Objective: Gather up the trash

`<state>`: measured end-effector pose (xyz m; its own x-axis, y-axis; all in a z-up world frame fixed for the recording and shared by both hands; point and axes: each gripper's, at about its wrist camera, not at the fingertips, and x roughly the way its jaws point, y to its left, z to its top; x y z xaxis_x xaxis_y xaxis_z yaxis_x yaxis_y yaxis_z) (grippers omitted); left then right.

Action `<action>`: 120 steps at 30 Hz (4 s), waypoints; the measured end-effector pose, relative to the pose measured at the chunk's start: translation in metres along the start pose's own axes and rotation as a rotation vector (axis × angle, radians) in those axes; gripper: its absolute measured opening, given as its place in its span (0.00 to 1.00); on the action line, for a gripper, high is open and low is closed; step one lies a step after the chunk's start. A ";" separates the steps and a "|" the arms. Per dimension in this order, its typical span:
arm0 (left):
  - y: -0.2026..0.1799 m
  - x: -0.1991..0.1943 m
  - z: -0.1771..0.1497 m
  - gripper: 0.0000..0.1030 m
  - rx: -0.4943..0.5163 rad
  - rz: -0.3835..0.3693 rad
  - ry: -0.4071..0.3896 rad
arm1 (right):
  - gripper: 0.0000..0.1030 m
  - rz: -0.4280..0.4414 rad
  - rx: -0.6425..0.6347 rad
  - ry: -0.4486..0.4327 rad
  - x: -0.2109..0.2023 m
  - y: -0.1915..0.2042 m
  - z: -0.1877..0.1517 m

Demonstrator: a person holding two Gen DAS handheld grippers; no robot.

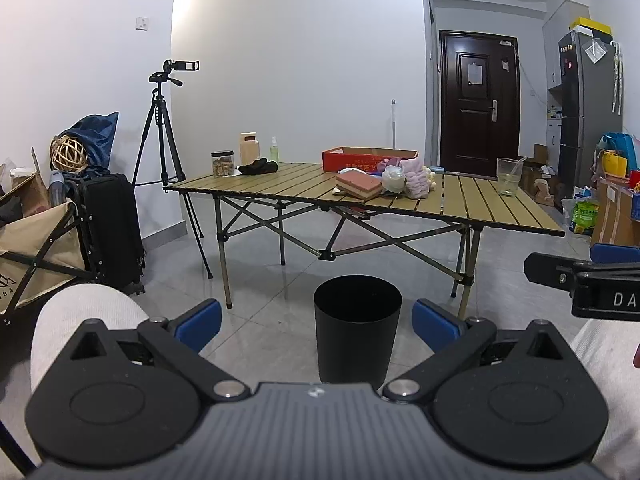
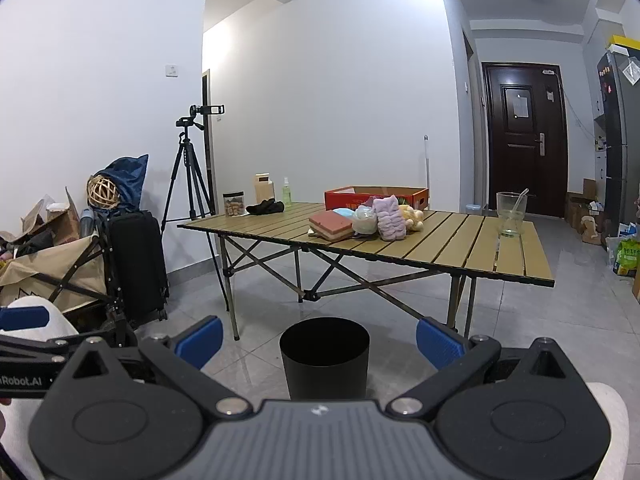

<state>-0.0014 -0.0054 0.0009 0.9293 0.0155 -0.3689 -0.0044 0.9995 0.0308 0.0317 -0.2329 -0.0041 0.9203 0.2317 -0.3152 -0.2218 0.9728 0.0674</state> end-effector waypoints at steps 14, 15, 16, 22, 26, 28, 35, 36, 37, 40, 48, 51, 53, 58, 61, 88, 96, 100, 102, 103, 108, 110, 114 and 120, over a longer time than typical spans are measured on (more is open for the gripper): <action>0.002 -0.001 0.001 1.00 -0.001 -0.003 0.001 | 1.00 0.006 0.001 -0.017 -0.002 0.000 -0.001; 0.002 -0.001 0.001 1.00 0.000 -0.003 0.001 | 1.00 0.007 0.001 -0.017 -0.003 0.000 -0.001; 0.002 -0.001 0.001 1.00 0.000 -0.004 0.001 | 1.00 0.008 0.003 -0.017 -0.003 0.000 0.000; 0.002 0.000 0.002 1.00 -0.001 -0.002 0.002 | 1.00 0.011 0.002 -0.017 -0.002 0.000 0.000; 0.002 -0.001 0.002 1.00 -0.001 -0.002 0.001 | 1.00 0.009 -0.002 -0.019 -0.002 0.001 0.000; 0.002 0.000 0.002 1.00 -0.001 -0.003 0.002 | 1.00 0.011 -0.003 -0.018 -0.002 0.001 0.000; 0.002 0.000 0.000 1.00 -0.002 -0.006 0.004 | 1.00 0.013 -0.007 -0.017 -0.001 0.003 -0.001; 0.002 0.000 0.000 1.00 -0.002 -0.006 0.005 | 1.00 0.014 -0.007 -0.018 -0.001 0.003 -0.001; 0.002 0.000 -0.001 1.00 -0.003 -0.006 0.007 | 1.00 0.013 -0.007 -0.017 -0.001 0.003 -0.001; 0.001 0.000 0.000 1.00 -0.003 -0.005 0.008 | 1.00 0.013 -0.009 -0.021 -0.001 0.003 -0.001; 0.002 0.000 -0.001 1.00 -0.004 -0.005 0.008 | 1.00 0.016 0.007 -0.018 -0.001 0.000 -0.001; 0.002 0.000 -0.001 1.00 -0.004 -0.005 0.008 | 1.00 0.016 0.009 -0.022 -0.001 -0.001 -0.001; 0.001 0.000 -0.001 1.00 -0.004 -0.005 0.008 | 1.00 0.018 0.008 -0.023 -0.001 -0.001 -0.001; 0.001 0.000 -0.001 1.00 -0.004 -0.005 0.008 | 1.00 0.019 0.005 -0.021 -0.001 -0.001 -0.002; 0.001 0.000 0.000 1.00 -0.004 -0.005 0.008 | 1.00 0.020 0.004 -0.020 -0.001 -0.001 -0.002; 0.022 0.113 0.060 1.00 0.024 -0.024 -0.029 | 1.00 -0.093 -0.019 -0.094 0.101 -0.026 0.056; 0.028 0.232 0.122 1.00 0.090 -0.128 -0.078 | 1.00 -0.062 0.045 -0.090 0.215 -0.047 0.086; 0.028 0.305 0.150 1.00 0.096 -0.191 -0.145 | 1.00 -0.088 0.113 -0.104 0.297 -0.060 0.105; 0.029 0.344 0.165 1.00 0.076 -0.253 -0.167 | 1.00 -0.076 0.148 -0.092 0.341 -0.066 0.109; 0.029 0.366 0.171 1.00 0.066 -0.290 -0.170 | 1.00 -0.046 0.173 -0.052 0.369 -0.071 0.112; 0.019 0.478 0.200 0.71 0.061 -0.419 -0.045 | 0.79 0.120 0.311 0.142 0.479 -0.090 0.119; 0.009 0.516 0.203 0.61 0.095 -0.417 -0.051 | 0.58 0.112 0.359 0.172 0.507 -0.094 0.117; -0.001 0.576 0.205 0.47 0.053 -0.449 0.046 | 0.33 0.118 0.463 0.204 0.544 -0.103 0.118; 0.012 0.607 0.195 0.31 -0.084 -0.516 0.120 | 0.35 0.120 0.524 0.200 0.572 -0.116 0.115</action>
<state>0.6346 0.0103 -0.0412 0.7698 -0.4802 -0.4204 0.4075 0.8768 -0.2554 0.6207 -0.2119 -0.0832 0.8084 0.3844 -0.4457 -0.0849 0.8255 0.5580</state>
